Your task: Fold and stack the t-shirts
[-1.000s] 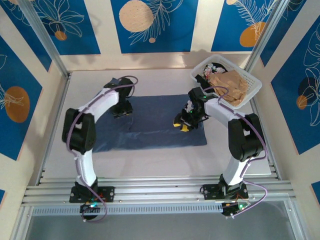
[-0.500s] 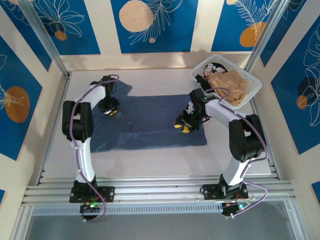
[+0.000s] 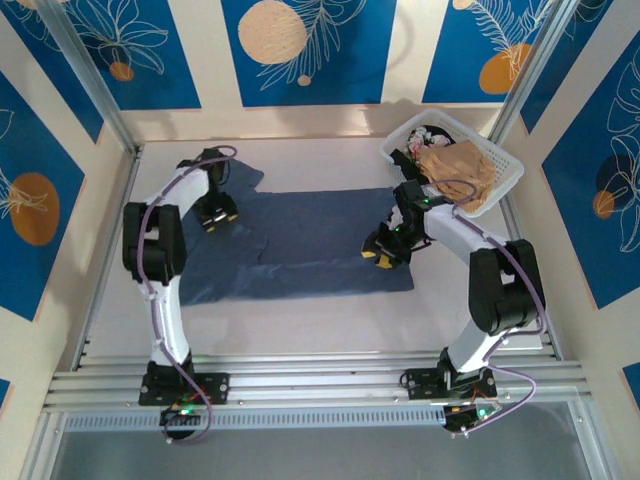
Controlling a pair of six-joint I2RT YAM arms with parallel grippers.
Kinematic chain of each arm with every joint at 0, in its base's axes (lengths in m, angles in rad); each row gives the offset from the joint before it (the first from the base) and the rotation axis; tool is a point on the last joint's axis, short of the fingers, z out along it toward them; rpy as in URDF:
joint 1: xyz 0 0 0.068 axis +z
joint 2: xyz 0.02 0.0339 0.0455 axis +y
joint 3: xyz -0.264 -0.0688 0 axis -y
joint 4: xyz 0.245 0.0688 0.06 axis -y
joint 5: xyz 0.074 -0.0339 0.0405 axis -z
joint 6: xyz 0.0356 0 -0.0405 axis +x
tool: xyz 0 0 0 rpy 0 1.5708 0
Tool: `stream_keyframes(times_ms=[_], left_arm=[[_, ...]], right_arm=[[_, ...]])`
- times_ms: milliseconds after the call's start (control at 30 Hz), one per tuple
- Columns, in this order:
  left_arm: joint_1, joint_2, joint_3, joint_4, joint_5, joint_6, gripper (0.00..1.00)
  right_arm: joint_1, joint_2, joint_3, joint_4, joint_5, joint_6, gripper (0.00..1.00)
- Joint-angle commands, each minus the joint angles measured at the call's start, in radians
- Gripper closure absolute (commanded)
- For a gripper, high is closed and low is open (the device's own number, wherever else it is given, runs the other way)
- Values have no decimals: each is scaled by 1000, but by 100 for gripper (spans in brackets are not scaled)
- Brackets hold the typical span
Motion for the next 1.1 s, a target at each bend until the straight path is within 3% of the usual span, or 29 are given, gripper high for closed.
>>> stream_keyframes(times_ms=[0,167,233,333,633,867,1067], left_arm=[[41,-237,-113,-31,-71,8,42],[105,-411,-357,-65,41,-54,54],[136,-442,-456,-46,85,-74,62],[188,-445,-541,-19,127,-110,65],[282,-356,-653,0,25,-157,67],[351,-461,-775,-1,-38,-201,67],[404,-514,-793,-47,-46,-173,67]], right_arm=[[-28,-41,-30,-18,65,22,58],[-44,-8,-50,-30,101,56,62],[-42,14,-54,-28,113,71,63],[-39,53,-45,-44,154,89,65],[-35,250,41,-171,275,108,66],[-11,248,-2,-246,287,123,66],[26,157,-103,-266,234,141,65]])
